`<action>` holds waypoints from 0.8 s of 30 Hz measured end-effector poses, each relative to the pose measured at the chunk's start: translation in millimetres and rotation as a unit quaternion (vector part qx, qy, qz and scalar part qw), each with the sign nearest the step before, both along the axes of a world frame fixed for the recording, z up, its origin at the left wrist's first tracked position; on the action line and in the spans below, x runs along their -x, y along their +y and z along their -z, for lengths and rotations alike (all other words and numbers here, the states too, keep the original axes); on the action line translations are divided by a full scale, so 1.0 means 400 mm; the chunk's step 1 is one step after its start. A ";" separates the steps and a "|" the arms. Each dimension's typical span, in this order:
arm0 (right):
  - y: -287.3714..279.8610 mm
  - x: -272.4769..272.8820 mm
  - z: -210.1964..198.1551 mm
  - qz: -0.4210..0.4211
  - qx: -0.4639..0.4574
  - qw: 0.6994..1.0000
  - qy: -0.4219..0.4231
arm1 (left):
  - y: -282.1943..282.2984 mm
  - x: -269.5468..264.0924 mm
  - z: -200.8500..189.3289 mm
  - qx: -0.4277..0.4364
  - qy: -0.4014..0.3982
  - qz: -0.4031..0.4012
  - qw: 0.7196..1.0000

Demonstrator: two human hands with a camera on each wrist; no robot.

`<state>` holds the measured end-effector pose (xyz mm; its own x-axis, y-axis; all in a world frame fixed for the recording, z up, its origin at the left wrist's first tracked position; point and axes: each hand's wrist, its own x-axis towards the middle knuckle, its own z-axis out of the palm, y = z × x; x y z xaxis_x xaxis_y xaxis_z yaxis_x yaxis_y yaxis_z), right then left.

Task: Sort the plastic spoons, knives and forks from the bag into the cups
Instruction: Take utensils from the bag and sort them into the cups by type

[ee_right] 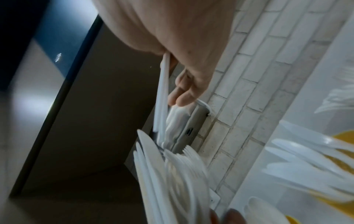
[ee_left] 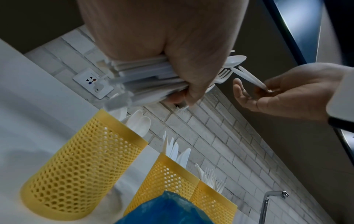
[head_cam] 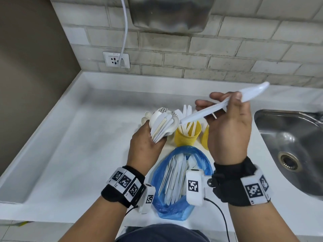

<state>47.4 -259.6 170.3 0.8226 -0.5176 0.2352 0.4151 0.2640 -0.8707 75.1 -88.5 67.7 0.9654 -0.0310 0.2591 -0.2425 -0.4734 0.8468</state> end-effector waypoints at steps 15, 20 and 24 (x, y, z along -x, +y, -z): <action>0.026 0.029 0.013 -0.017 0.524 0.844 0.111 | 0.007 0.002 -0.010 -0.152 -0.022 -0.074 0.985; 0.039 0.030 0.013 -0.002 0.546 0.827 0.132 | 0.008 0.010 -0.015 -0.172 -0.024 -0.087 0.981; 0.041 0.023 0.012 -0.016 0.531 0.837 0.131 | 0.001 0.017 -0.019 -0.195 -0.035 -0.075 0.977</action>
<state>38.0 -243.1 165.5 0.9277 -0.1077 0.3575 0.1803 -0.7091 -0.6816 68.3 -88.2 75.1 0.9470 0.0002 0.3212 -0.1959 -0.7922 0.5780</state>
